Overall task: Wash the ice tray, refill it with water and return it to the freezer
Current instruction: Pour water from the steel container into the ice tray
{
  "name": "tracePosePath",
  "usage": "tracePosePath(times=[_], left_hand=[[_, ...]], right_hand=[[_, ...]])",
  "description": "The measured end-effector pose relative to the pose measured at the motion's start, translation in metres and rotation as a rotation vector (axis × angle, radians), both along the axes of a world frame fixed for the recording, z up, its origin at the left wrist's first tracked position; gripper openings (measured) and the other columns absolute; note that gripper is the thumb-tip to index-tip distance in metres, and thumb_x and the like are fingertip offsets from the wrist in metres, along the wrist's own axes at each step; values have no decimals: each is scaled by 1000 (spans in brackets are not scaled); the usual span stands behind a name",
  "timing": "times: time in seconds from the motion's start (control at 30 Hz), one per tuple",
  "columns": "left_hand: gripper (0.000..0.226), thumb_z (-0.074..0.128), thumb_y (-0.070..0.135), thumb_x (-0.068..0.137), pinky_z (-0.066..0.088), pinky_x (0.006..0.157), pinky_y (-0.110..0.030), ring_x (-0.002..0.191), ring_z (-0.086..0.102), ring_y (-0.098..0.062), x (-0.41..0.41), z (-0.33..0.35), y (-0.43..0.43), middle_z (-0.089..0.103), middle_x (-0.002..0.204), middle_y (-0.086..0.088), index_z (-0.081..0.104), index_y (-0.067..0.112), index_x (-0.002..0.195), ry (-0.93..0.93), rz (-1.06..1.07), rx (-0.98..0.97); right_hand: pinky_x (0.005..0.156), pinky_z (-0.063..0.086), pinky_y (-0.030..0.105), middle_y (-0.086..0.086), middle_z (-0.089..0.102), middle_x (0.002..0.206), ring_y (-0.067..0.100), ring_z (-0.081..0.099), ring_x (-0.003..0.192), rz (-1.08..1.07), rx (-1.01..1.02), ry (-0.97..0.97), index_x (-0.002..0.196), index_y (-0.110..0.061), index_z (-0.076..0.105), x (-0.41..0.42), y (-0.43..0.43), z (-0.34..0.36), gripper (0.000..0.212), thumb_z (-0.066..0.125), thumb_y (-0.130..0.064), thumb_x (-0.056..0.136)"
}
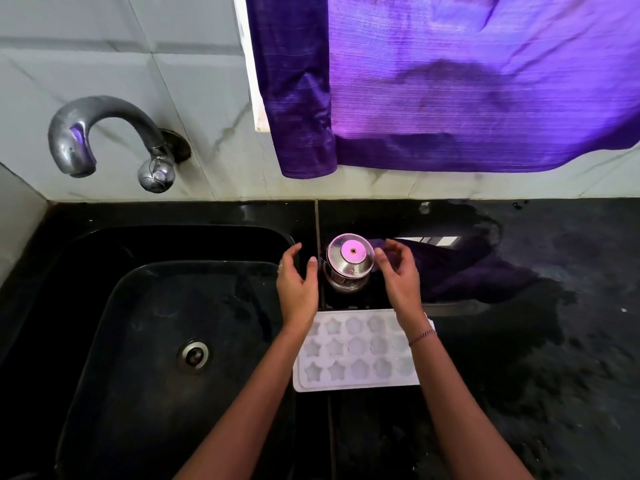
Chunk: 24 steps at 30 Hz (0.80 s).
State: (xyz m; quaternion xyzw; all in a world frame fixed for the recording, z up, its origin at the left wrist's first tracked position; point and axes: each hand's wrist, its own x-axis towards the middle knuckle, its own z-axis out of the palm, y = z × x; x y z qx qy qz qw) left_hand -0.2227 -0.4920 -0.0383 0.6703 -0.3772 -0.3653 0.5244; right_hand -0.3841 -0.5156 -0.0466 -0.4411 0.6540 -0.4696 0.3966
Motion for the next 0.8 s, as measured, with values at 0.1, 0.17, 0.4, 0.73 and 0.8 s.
tracePosePath(times=[0.1,0.17,0.4,0.73,0.8], left_hand=[[38,58,20,91,34,84,-16,102,47,-8,15,3,18,52,126,-2,51,13,128,-121,20,96],[39,59,22,90,37,85,-21,107,51,-13,23,1,29,51,127,-4,51,14,128,-137,16,156],[48,65,31,85,48,92,-35,112,54,-21,41,-14,68,52,127,-8,50,15,128,-114,-38,351],[35,67,23,85,51,87,-36,95,62,-21,35,-25,116,65,104,-6,60,6,115,100,-60,423],[29,66,17,86,53,83,-35,91,64,-23,34,-25,122,68,104,-11,63,3,111,140,-64,418]], right_hand=[[100,44,41,5,56,120,22,52,115,17,-21,245,118,-15,58,-17,11,5,36,64,-33,88],[100,43,41,8,54,120,24,52,114,19,-9,364,117,-11,60,-28,22,11,34,64,-30,88],[105,39,41,14,48,130,30,44,123,21,188,519,126,-5,56,-59,65,8,46,64,-31,88],[88,42,30,17,63,117,29,59,108,-35,375,396,127,2,56,-86,122,-7,49,61,-30,91],[84,42,26,12,67,116,23,60,104,-35,364,305,121,-1,62,-85,131,-6,38,59,-26,92]])
